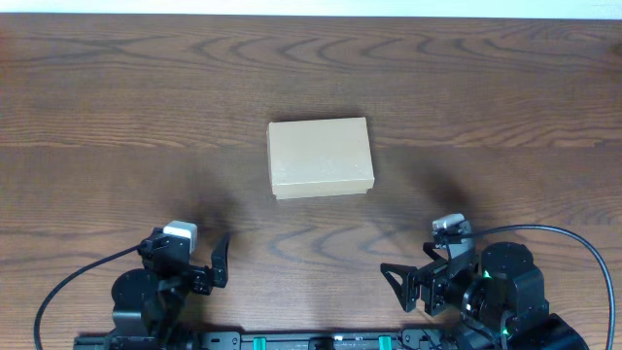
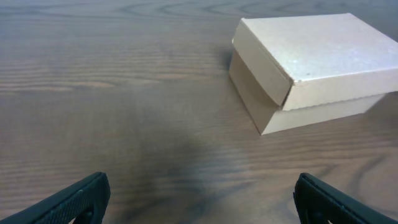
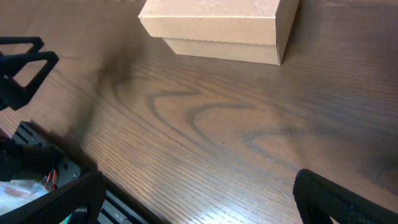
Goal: Pack container
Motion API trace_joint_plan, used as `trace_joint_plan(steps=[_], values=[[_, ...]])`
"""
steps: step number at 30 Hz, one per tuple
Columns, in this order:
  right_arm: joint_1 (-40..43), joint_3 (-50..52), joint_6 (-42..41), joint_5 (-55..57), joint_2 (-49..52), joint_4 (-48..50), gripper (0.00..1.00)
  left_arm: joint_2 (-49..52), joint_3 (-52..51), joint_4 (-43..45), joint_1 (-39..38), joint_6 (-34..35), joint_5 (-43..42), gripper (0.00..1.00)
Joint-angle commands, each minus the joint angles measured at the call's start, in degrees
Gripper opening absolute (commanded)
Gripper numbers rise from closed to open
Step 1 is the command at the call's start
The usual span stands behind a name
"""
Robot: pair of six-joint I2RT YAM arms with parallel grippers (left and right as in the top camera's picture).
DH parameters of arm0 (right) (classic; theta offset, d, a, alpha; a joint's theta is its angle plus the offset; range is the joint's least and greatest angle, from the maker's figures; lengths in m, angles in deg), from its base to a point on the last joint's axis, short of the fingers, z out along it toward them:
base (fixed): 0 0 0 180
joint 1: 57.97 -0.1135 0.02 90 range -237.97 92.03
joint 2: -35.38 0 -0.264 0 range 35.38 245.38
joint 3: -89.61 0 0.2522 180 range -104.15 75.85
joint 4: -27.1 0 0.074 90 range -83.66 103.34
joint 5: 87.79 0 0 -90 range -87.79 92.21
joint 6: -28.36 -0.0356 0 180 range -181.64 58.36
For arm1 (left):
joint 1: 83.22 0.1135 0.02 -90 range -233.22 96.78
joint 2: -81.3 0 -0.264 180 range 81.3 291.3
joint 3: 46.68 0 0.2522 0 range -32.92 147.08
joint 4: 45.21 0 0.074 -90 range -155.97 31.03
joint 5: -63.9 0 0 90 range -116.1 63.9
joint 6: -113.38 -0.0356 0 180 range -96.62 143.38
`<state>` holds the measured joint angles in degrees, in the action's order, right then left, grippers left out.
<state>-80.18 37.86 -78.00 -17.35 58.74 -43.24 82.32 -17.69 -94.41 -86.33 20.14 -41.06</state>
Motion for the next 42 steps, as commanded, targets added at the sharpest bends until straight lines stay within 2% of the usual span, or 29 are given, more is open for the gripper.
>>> trace_joint_plan(steps=[1, 8, 39, 42], values=[[-0.5, 0.1, -0.8, -0.3, 0.0, -0.1, 0.99, -0.8, -1.9, 1.2, 0.8, 1.1, 0.4, 0.95], [-0.5, 0.1, -0.8, -0.3, 0.0, -0.1, 0.99, -0.8, -6.4, 1.9, 0.9, 3.4, 0.0, 0.95], [-0.5, 0.2, -0.7, -0.3, 0.0, -0.1, 0.99, -0.8, -6.3, 1.9, 0.9, 3.7, 0.2, 0.95], [-0.5, 0.5, 4.7, 6.5, -0.7, 0.0, 0.99, -0.8, -6.3, 1.9, 0.9, 3.7, 0.2, 0.95]])
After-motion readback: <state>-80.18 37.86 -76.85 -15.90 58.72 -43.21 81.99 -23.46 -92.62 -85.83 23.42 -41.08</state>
